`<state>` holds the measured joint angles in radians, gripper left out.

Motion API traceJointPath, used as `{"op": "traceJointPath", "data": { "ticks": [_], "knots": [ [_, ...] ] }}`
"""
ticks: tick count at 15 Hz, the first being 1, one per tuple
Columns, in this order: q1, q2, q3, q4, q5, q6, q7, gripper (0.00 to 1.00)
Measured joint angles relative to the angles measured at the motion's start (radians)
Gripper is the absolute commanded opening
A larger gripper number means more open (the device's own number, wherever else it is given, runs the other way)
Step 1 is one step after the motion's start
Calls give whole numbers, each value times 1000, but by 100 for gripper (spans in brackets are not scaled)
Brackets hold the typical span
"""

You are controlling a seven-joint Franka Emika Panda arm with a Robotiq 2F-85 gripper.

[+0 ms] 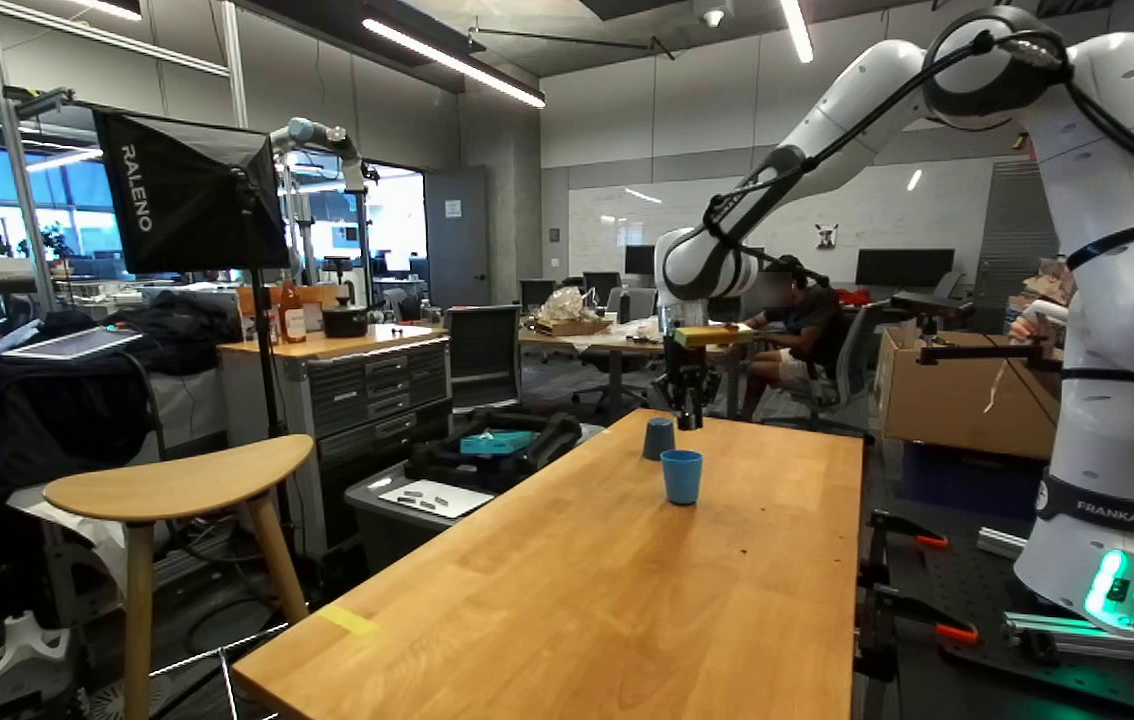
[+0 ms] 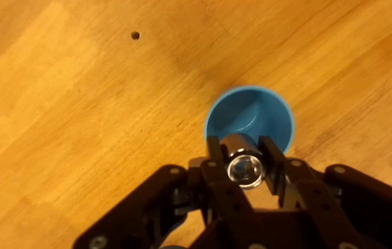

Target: Put the object in the blue cup

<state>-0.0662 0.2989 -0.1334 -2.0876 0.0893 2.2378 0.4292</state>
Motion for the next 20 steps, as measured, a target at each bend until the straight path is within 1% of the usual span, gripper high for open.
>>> {"op": "traceJointPath", "data": {
  "ticks": [3,6,9,17,18,19,20],
  "knots": [
    [2,-67,20,-20,8,-57,-7,8],
    [2,-67,32,-26,27,-56,-9,8],
    [2,-34,33,-25,46,-38,-8,8],
    [2,109,32,0,57,53,-4,8],
    [1,122,32,10,57,64,-4,23],
    [1,134,31,22,57,72,-4,56],
    [0,144,30,35,57,77,-4,57]
  ]
}}
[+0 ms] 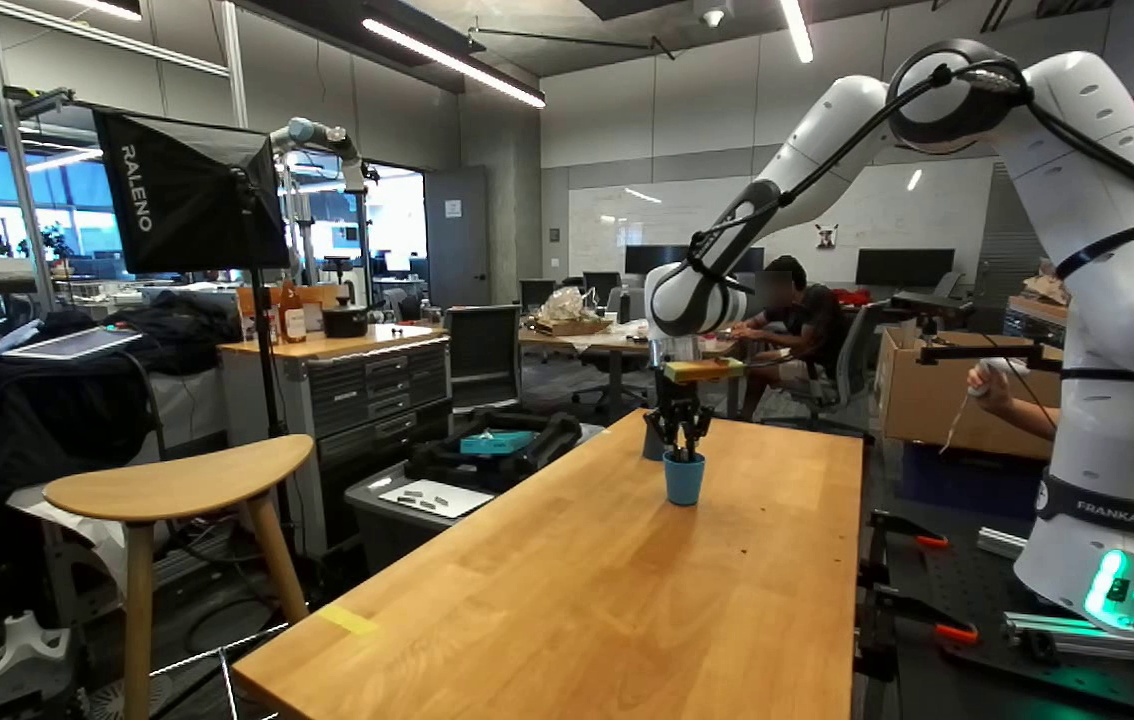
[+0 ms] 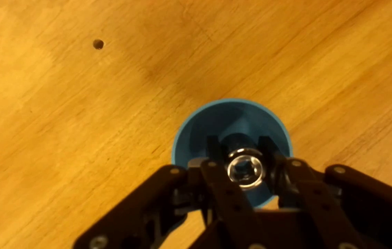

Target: Put the object in the blue cup

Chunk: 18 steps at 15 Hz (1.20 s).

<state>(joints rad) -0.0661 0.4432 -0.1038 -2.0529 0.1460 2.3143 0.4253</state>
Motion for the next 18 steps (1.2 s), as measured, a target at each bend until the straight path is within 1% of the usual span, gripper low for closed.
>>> {"op": "traceJointPath", "data": {
  "ticks": [1,2,3,4,6,8,10,11,13,15,16,17,18],
  "knots": [
    [-1,9,-1,13,0,1,0,63],
    [-1,19,-3,34,0,2,0,41],
    [-1,32,-4,65,0,1,0,25],
    [0,44,-4,96,0,1,0,25],
    [5,69,0,154,0,-2,2,9],
    [18,88,12,194,0,-4,16,2],
    [45,100,34,212,1,-5,43,0],
    [65,103,47,213,3,-5,65,3],
    [97,98,61,206,17,-11,87,4],
    [80,61,53,186,32,-34,56,6],
    [57,32,45,176,33,-57,28,28],
    [38,-2,38,167,33,-90,-4,32],
    [25,-38,31,158,32,-128,-30,38]
  ]
}}
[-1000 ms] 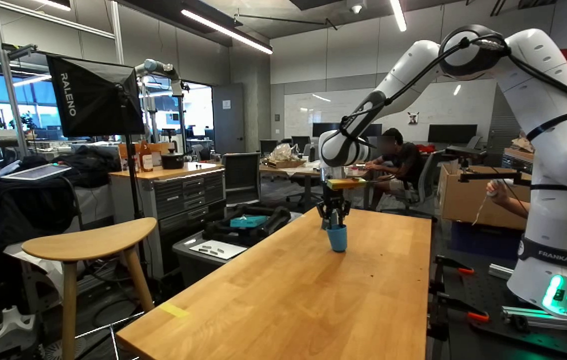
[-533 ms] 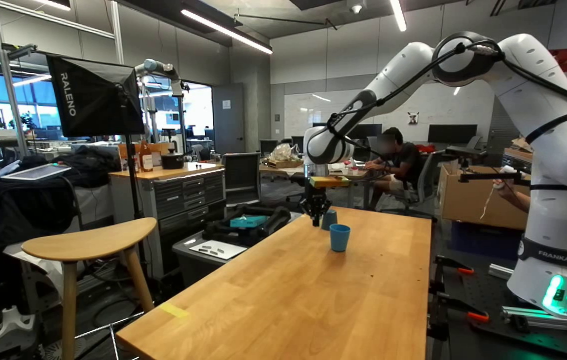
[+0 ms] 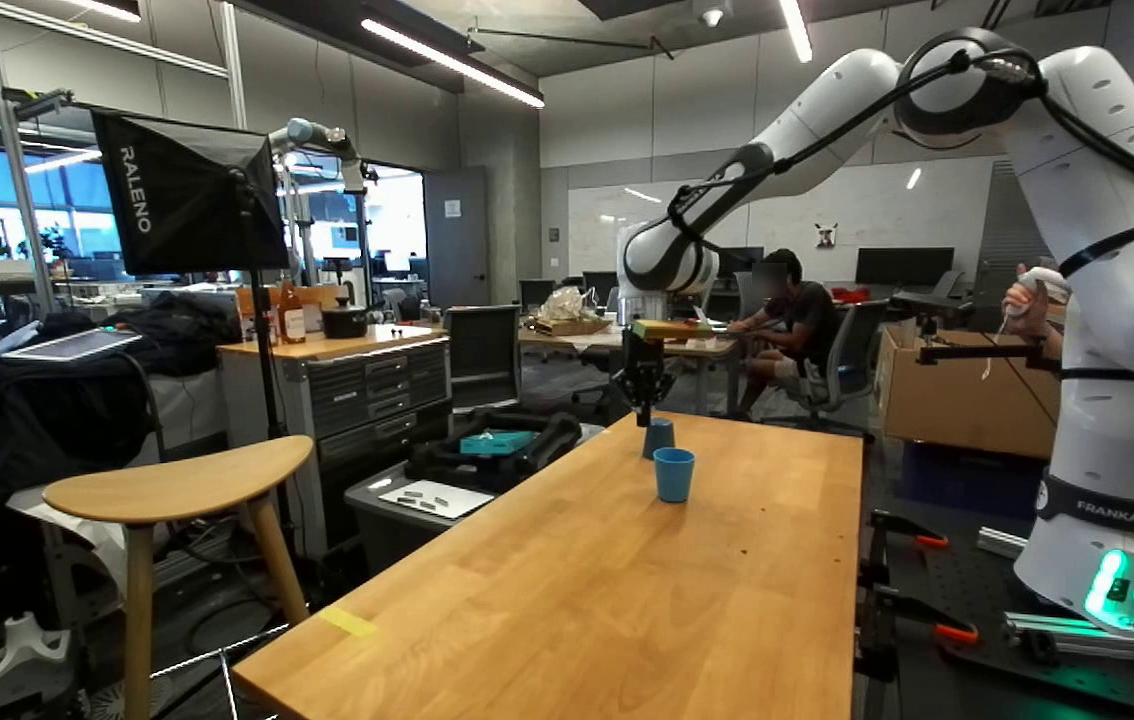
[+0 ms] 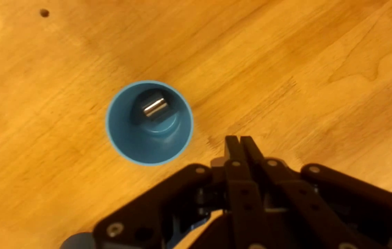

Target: Put the object in the blue cup

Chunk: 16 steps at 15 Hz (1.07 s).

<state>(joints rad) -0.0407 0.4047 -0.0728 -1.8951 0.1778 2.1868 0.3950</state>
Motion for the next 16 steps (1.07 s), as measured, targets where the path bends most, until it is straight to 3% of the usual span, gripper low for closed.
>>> {"op": "traceJointPath", "data": {
  "ticks": [4,8,13,16],
  "knots": [
    [-23,-151,-19,-23,-39,-179,-82,69],
    [-24,-262,-20,-25,-160,-359,-153,100],
    [-20,-372,-8,-31,-321,-425,-199,100],
    [-20,-427,-5,-41,-336,-425,-214,99]
  ]
}}
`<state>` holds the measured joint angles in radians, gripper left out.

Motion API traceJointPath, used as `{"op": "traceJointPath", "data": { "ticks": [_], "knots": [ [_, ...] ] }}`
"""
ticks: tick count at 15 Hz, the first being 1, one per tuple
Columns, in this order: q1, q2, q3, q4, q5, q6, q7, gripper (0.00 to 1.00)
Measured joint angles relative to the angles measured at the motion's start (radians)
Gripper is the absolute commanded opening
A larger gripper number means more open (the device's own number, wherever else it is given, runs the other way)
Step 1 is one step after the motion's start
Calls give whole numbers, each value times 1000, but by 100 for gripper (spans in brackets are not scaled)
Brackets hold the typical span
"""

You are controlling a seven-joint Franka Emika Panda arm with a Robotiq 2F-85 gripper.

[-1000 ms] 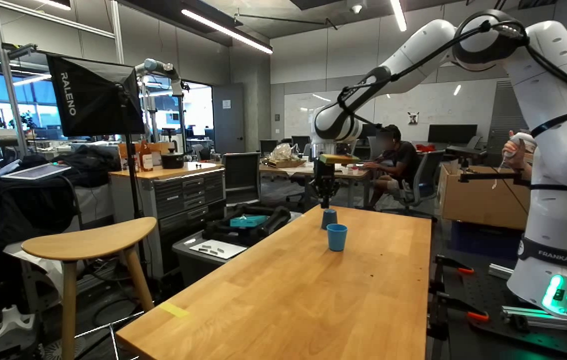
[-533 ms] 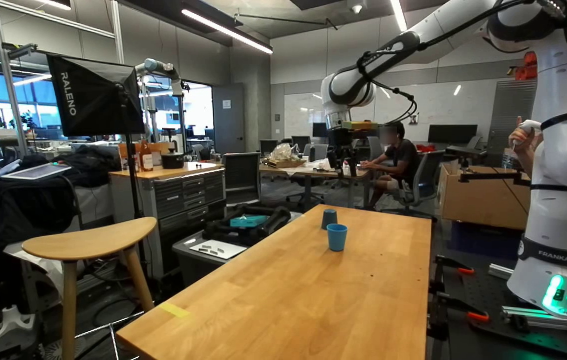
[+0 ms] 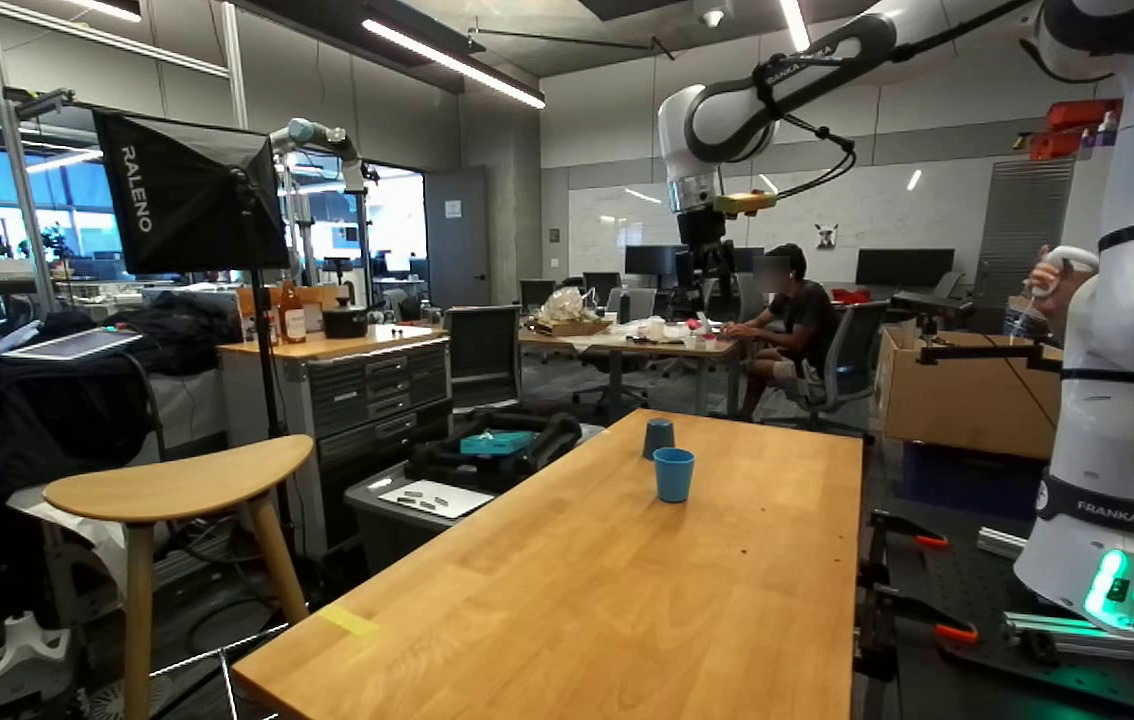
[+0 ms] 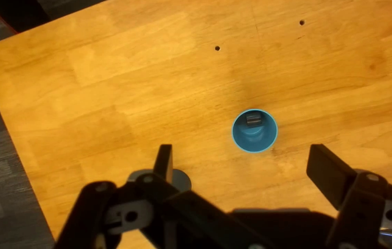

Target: Put the object in the blue cup

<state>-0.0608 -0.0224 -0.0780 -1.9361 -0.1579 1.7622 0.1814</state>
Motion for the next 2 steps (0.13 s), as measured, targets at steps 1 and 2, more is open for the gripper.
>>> {"op": "traceJointPath", "data": {
  "ticks": [1,2],
  "knots": [
    [0,-1,0,-1,0,0,0,99],
    [0,3,0,-4,0,0,0,100]
  ]
}}
